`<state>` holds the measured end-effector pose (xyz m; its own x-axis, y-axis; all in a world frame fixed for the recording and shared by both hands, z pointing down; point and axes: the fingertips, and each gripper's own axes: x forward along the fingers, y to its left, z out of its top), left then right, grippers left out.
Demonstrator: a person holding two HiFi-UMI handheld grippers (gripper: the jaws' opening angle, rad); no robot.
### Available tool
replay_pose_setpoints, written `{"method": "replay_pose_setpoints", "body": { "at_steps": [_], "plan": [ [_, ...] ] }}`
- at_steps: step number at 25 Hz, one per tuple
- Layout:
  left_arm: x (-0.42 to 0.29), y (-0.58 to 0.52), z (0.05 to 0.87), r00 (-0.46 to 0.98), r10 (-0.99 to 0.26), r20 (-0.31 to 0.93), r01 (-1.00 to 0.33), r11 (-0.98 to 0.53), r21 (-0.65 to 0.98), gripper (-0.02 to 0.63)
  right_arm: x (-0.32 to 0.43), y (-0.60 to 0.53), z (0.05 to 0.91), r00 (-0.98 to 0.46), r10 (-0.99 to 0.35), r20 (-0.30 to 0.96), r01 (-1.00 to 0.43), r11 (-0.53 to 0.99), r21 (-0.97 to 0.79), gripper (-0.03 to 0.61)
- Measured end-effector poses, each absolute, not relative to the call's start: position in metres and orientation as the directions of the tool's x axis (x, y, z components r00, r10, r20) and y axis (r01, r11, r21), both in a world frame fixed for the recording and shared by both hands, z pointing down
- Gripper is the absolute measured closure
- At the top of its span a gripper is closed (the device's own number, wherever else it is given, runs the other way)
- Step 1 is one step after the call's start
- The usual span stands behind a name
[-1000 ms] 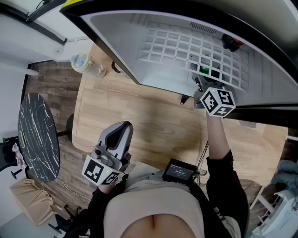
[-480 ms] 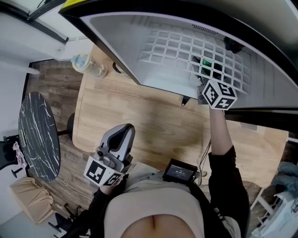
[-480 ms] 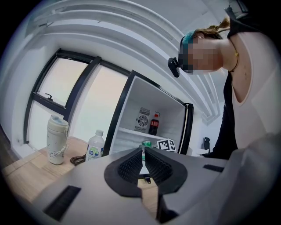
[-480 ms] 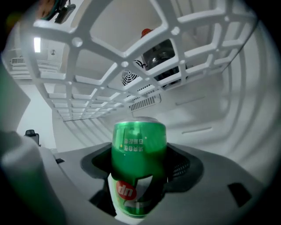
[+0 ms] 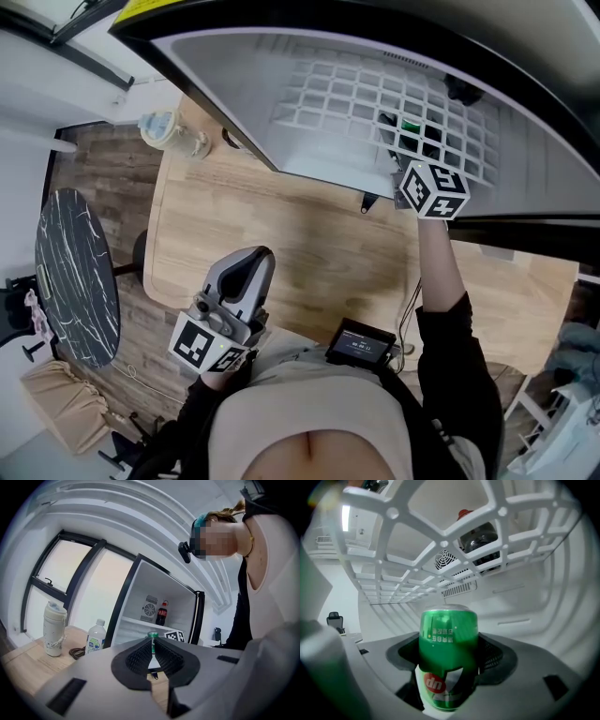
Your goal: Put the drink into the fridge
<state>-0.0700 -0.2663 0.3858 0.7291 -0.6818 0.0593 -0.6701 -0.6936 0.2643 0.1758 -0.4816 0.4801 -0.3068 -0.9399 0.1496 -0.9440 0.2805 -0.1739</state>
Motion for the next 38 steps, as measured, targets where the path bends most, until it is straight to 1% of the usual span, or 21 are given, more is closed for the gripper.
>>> {"method": "replay_pose_setpoints", "body": {
  "at_steps": [6,12,21,29,38],
  "plan": [
    [-0.066,-0.266,0.383,0.739,-0.671,0.054,-0.659,-0.704,0.265,0.591,0.18,-0.479,0.48,-0.292,-0.944,0.153,-0.944,0.259,-0.206,0.232],
    [-0.063,-0.264,0.384,0.748,-0.662,0.05,-0.648,-0.711,0.273,0.591,0.175,-0.471,0.484,-0.279,-0.945,0.17,-0.956,0.256,-0.146,0.232],
    [-0.06,-0.262,0.383,0.754,-0.656,0.028,-0.633,-0.716,0.295,0.591,0.177,-0.463,0.487,-0.257,-0.95,0.179,-0.961,0.23,-0.155,0.232],
    [-0.062,-0.26,0.379,0.755,-0.656,0.019,-0.632,-0.72,0.286,0.591,0.167,-0.456,0.493,-0.255,-0.944,0.207,-0.967,0.251,-0.049,0.232],
    [-0.063,-0.255,0.378,0.755,-0.656,0.02,-0.633,-0.72,0.283,0.591,0.164,-0.457,0.497,-0.259,-0.938,0.229,-0.966,0.247,-0.081,0.232]
  ]
}}
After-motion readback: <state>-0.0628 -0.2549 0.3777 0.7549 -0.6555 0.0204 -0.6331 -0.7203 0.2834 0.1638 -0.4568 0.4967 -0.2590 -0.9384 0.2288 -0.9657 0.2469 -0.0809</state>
